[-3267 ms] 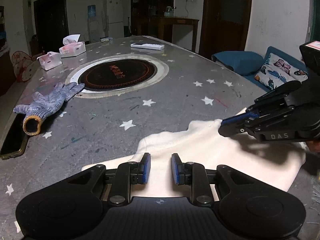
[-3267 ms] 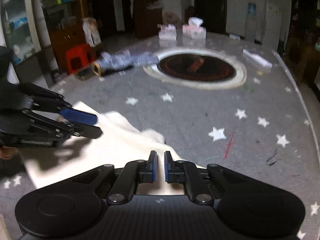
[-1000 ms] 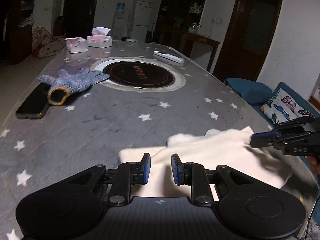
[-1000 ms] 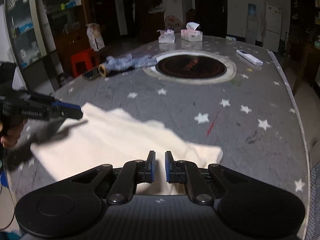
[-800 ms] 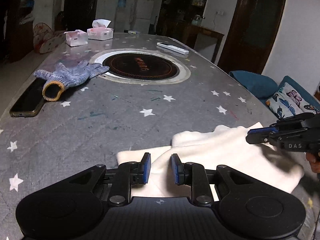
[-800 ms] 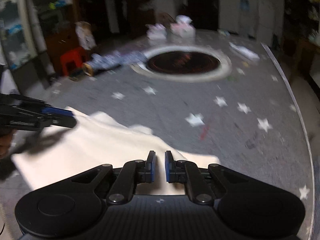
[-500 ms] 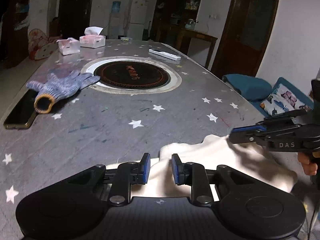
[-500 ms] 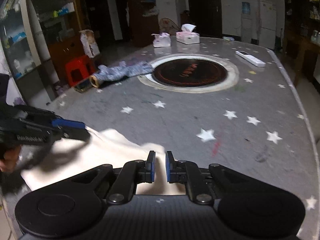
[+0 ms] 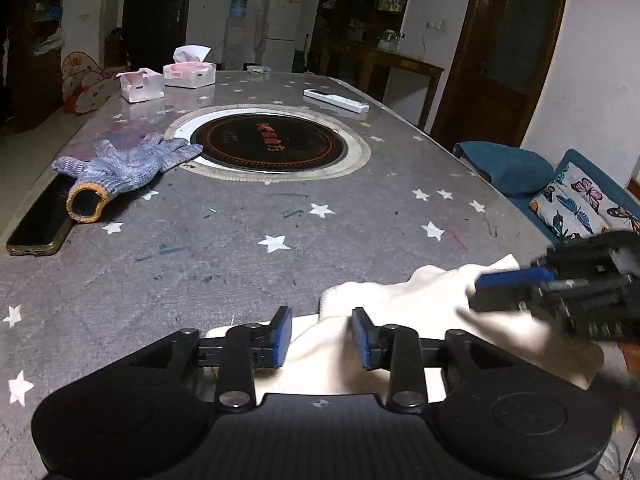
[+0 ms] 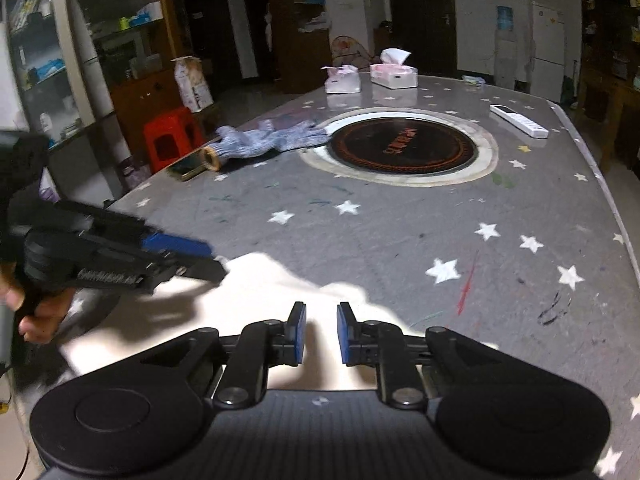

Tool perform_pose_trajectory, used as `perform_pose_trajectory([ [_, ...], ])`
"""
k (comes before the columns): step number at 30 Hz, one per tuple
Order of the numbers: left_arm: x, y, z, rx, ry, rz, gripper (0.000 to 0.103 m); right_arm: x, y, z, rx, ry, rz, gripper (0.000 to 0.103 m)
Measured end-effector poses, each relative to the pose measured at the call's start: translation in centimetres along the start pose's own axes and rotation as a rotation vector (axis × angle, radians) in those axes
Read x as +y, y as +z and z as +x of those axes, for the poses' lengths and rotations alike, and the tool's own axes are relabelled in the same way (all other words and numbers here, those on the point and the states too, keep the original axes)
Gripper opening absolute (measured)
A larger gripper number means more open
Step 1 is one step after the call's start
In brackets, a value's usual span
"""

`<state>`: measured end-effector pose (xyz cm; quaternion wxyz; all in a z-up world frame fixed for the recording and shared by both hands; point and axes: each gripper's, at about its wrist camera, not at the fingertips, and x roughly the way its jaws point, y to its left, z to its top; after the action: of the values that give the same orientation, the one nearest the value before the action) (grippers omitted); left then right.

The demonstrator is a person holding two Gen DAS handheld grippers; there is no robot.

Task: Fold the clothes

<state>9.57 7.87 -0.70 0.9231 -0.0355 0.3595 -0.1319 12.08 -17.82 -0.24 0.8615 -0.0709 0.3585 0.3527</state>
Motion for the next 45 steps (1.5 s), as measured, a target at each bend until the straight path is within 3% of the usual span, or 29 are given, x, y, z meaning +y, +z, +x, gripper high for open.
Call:
perform_pose_trajectory([
  [2,-0.4,-0.1,-0.9,-0.016,-0.004,0.002,0.040,0.8,-0.6,-0.9,0.000,0.015,-0.014,0.023],
  [8,-2.6,-2.0,-5.2,-0.079,-0.070,0.018,0.039,3.2,-2.7,-4.3,-0.011,0.046,-0.050,0.025],
  [13,-5.2,-5.0,-7.3,-0.088,-0.113,0.087,0.038,5.0,-5.1,-6.1,-0.013,0.037,-0.104,0.025],
  [21,-6.0,-7.8,-6.1,-0.032,-0.079,0.123,0.037,6.6,-7.2,-5.8,0.009,0.010,-0.184,0.026],
  [24,-6.1,-8.1,-6.2,-0.038,-0.076,0.129,0.037,6.1,-6.8,-7.1,-0.019,0.024,-0.144,0.025],
  [30,-6.5,-8.1,-6.5,-0.035,-0.069,0.145,0.037,3.8,-7.5,-7.0,0.013,-0.005,-0.048,0.025],
  [36,-7.4,-6.7,-7.0,-0.075,-0.098,0.153,0.037,2.8,-6.6,-8.3,-0.034,-0.014,-0.013,0.025],
  [40,-7.9,-6.7,-5.2,-0.037,-0.103,0.154,0.037,1.6,-7.1,-6.8,0.022,-0.033,0.012,0.025],
  [45,-7.3,-7.0,-4.7,-0.009,-0.108,0.112,0.039,2.0,-6.8,-7.7,0.001,-0.035,0.001,0.025],
])
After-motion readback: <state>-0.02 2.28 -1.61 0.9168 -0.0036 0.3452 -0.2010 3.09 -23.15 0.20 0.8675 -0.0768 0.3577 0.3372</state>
